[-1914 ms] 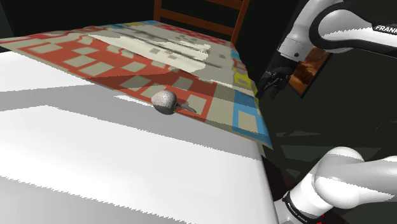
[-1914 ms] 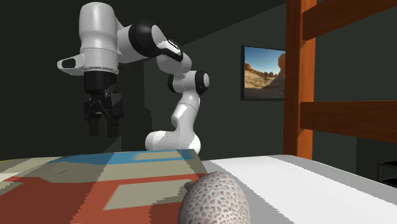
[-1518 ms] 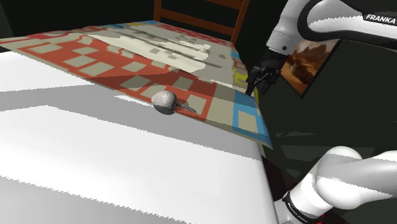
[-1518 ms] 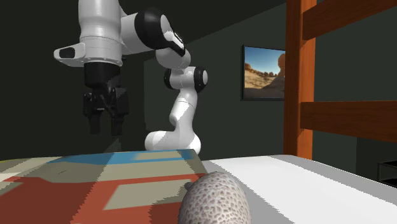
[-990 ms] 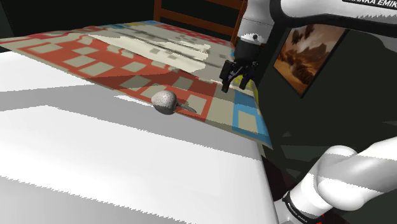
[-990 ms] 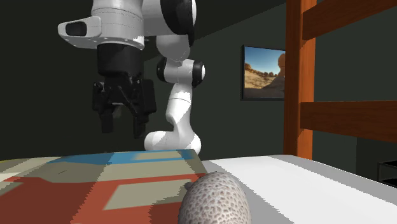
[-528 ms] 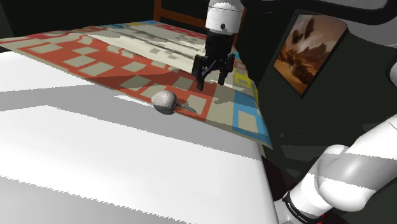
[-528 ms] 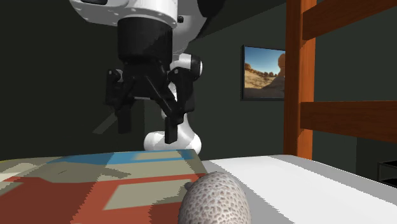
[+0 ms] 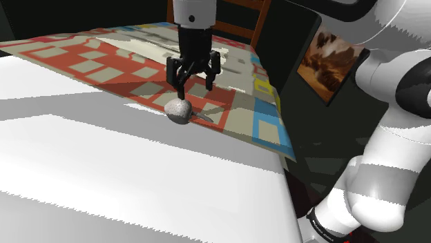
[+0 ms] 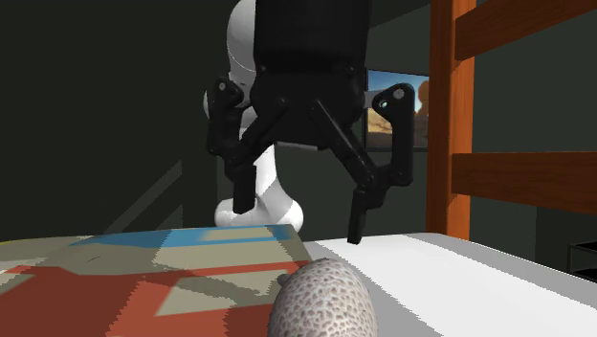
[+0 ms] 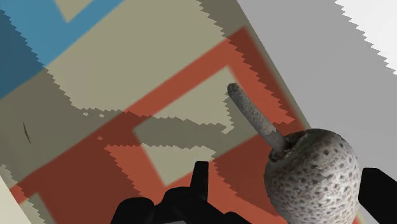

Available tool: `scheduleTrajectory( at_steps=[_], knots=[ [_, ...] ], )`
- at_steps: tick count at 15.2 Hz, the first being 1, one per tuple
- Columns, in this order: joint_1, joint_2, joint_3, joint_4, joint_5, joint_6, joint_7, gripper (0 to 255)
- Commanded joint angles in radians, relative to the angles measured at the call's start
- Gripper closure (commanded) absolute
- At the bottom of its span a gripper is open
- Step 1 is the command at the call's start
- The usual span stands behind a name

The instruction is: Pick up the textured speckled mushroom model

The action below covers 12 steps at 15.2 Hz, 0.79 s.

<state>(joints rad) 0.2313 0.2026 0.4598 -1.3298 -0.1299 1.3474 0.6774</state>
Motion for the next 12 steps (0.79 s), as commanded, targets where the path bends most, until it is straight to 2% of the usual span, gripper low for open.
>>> scheduleTrajectory(
  at_steps=[1,2,9,11,12],
  knots=[
    [0.059,0.116,0.019,0.154,-0.053,-0.072,0.042,0],
    [0.077,0.146,0.02,0.195,-0.067,-0.091,0.049,0],
    [0.05,0.1,0.016,0.034,-0.044,0.028,0.047,0],
    [0.048,0.097,0.016,0.022,-0.043,0.038,0.047,0],
    [0.048,0.095,0.016,0.021,-0.042,0.037,0.047,255]
  ],
)
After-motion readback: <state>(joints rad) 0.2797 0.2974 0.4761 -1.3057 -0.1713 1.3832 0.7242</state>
